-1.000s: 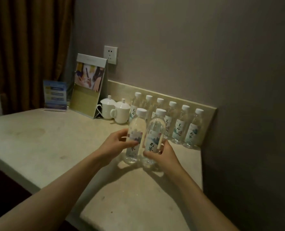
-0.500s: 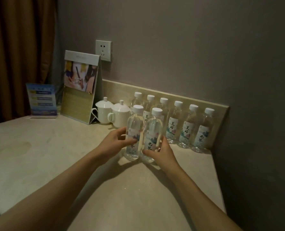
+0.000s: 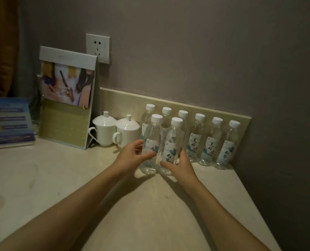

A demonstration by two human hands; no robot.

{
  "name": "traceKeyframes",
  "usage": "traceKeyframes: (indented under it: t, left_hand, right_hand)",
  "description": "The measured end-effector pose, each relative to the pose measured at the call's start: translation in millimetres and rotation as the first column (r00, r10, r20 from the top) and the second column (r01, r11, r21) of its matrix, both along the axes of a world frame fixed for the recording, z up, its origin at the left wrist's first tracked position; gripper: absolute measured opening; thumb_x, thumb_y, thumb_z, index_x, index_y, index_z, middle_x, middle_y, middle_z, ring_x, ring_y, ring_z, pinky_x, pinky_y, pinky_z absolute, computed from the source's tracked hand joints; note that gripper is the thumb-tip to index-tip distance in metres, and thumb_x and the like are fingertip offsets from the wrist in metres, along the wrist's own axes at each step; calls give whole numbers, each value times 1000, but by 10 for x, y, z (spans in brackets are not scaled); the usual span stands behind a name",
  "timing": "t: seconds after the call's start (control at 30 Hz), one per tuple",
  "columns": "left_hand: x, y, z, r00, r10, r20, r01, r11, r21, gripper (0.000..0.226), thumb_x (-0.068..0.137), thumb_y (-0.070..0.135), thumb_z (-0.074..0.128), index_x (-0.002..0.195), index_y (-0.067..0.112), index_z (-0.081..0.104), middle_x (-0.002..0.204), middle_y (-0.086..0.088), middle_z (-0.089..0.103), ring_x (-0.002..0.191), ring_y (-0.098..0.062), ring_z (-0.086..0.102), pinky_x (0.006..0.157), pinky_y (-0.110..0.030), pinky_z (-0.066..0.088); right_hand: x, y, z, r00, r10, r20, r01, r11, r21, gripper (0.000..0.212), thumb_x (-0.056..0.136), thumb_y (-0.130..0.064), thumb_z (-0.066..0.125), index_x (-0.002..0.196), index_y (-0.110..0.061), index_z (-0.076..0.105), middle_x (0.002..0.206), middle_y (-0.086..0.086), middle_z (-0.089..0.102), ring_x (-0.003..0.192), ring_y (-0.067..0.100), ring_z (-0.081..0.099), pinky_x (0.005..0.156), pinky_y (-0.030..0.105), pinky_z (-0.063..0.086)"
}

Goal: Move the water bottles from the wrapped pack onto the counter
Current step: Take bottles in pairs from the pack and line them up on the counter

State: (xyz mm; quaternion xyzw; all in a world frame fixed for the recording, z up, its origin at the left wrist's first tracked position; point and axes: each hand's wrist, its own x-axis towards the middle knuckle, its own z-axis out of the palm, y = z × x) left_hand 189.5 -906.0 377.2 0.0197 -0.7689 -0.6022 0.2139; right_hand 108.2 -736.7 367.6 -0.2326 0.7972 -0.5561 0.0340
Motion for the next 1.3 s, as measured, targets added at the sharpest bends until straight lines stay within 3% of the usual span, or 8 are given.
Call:
traceKeyframes:
  t: [0.2, 0.33, 0.47, 0.6, 0.73, 0.97, 1.17, 1.3]
  left_hand:
    - [-182, -15, -27, 989, 148, 11, -145, 980, -137, 51, 80, 34, 75, 126, 20, 58, 109, 11, 66, 98, -6, 63, 82, -24, 53]
    - [-215, -79, -132, 937, 349, 6, -255, 696, -671, 51, 69, 59, 75, 110, 31, 64, 99, 12, 69, 81, -5, 63, 70, -26, 56]
    - [-299, -119, -173, 953, 294, 78, -201, 800, -565, 43, 67, 53, 79, 101, 28, 67, 95, 8, 73, 78, -6, 66, 70, -31, 60]
    - [-400, -115, -178, 959, 277, 59, -213, 841, -497, 40, 67, 44, 82, 92, 29, 56, 97, 5, 71, 78, -7, 64, 65, -22, 56]
    - [-474, -146, -183, 960, 271, 65, -205, 847, -491, 49, 71, 41, 81, 109, 16, 63, 106, 0, 72, 90, -14, 68, 77, -35, 60]
    - [-525, -177, -196, 961, 276, 21, -230, 839, -493, 46, 73, 38, 81, 110, 15, 66, 105, -1, 72, 89, -15, 68, 77, -32, 59]
    - [-532, -212, -181, 968, 245, 56, -192, 863, -467, 41, 73, 34, 80, 108, 18, 66, 104, 0, 72, 79, -3, 59, 62, -10, 44]
    - [-543, -205, -177, 965, 256, 62, -199, 861, -469, 42, 73, 33, 81, 109, 17, 66, 105, 0, 72, 80, -4, 60, 63, -11, 45]
  right_hand:
    - [-59, -97, 4, 989, -142, -34, 143, 988, 57, 78, 76, -27, 79, 138, -24, 32, 134, 0, 53, 118, 21, 56, 100, 47, 47]
    - [-55, -142, -63, 965, -233, -118, 249, 958, 141, 63, 74, -41, 75, 121, -24, 37, 127, 1, 52, 109, 23, 59, 91, 48, 51]
    - [-89, -171, -82, 952, -243, -185, 277, 943, 183, 62, 76, -44, 72, 125, -23, 40, 126, 2, 50, 110, 23, 58, 90, 47, 53]
    - [-143, -190, -86, 941, -274, -200, 310, 933, 183, 62, 76, -45, 73, 124, -22, 41, 126, 2, 54, 109, 22, 60, 89, 45, 54]
    - [-199, -206, -97, 939, -276, -205, 316, 928, 199, 57, 78, -43, 73, 120, -21, 41, 122, 2, 57, 107, 21, 61, 87, 41, 56]
    - [-201, -208, -126, 918, -247, -311, 317, 927, 201, 58, 81, -43, 69, 128, -21, 42, 125, 0, 54, 110, 17, 55, 85, 30, 50]
    - [-170, -246, -127, 911, -255, -326, 340, 910, 238, 53, 85, -45, 64, 127, -21, 43, 126, 0, 47, 112, 18, 54, 92, 36, 52]
    - [-139, -283, -113, 895, -273, -354, 384, 874, 297, 53, 88, -45, 60, 128, -17, 41, 130, 3, 43, 115, 22, 52, 91, 32, 46]
